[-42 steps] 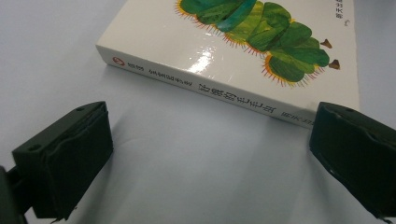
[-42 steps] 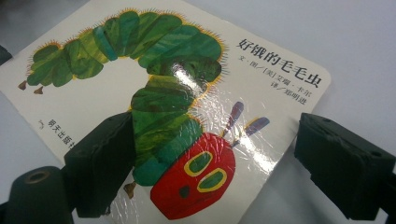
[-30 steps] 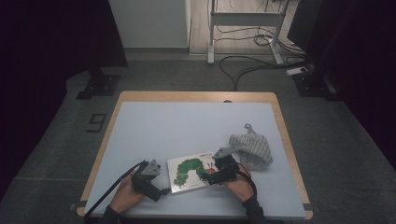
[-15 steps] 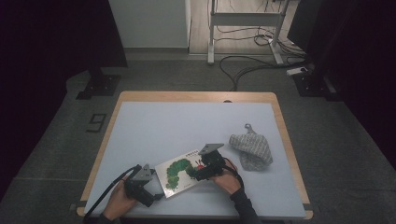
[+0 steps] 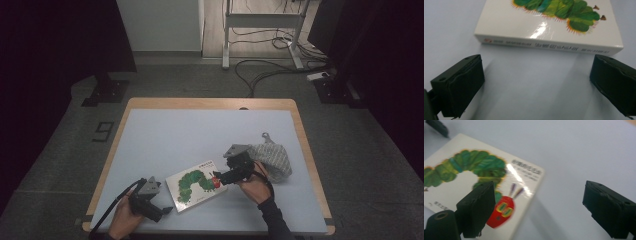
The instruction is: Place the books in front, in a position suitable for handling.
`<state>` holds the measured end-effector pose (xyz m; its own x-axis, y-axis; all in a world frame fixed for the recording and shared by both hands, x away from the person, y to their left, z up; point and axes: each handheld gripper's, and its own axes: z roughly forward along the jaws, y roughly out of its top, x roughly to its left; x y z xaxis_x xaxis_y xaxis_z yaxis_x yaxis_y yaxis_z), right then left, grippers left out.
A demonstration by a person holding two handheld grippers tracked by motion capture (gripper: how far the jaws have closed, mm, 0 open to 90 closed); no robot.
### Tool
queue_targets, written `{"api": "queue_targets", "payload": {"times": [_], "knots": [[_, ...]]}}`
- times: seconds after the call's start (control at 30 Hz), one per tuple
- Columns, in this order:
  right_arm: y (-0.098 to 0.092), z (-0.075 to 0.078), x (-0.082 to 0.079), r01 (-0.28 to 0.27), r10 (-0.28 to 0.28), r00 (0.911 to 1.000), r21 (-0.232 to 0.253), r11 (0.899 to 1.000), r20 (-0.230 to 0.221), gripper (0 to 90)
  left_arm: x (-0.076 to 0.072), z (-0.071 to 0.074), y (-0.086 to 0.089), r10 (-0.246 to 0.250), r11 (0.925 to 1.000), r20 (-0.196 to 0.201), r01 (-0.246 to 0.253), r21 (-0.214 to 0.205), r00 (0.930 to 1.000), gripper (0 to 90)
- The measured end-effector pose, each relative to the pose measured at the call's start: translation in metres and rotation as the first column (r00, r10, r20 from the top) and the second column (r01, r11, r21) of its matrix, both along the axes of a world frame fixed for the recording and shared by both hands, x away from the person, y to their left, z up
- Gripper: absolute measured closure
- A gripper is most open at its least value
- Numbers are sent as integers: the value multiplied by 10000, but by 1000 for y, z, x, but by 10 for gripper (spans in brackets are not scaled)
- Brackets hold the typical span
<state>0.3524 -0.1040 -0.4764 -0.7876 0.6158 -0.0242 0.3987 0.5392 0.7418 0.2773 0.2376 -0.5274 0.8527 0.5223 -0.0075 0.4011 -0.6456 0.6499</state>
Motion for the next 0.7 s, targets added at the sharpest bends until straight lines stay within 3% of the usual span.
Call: {"api": "queue_targets", "payload": {"times": [0.23,0.27,0.5,0.7], "knots": [[-30,16,5,768,-759,9967,-287,9966,298,97,-3,0,13,494,9987,-8,-494,-88,9988,0],[-42,20,6,1062,-1044,9935,-373,9936,458,96,-4,0,15,583,9983,-12,-583,-81,9983,0],[-78,28,10,2029,-1999,9776,-424,9783,660,95,-4,-1,15,605,9981,-10,-606,-100,9982,0],[-105,30,12,2873,-2835,9563,-502,9565,710,97,-4,-1,15,623,9980,24,-623,-80,9981,0]]}}
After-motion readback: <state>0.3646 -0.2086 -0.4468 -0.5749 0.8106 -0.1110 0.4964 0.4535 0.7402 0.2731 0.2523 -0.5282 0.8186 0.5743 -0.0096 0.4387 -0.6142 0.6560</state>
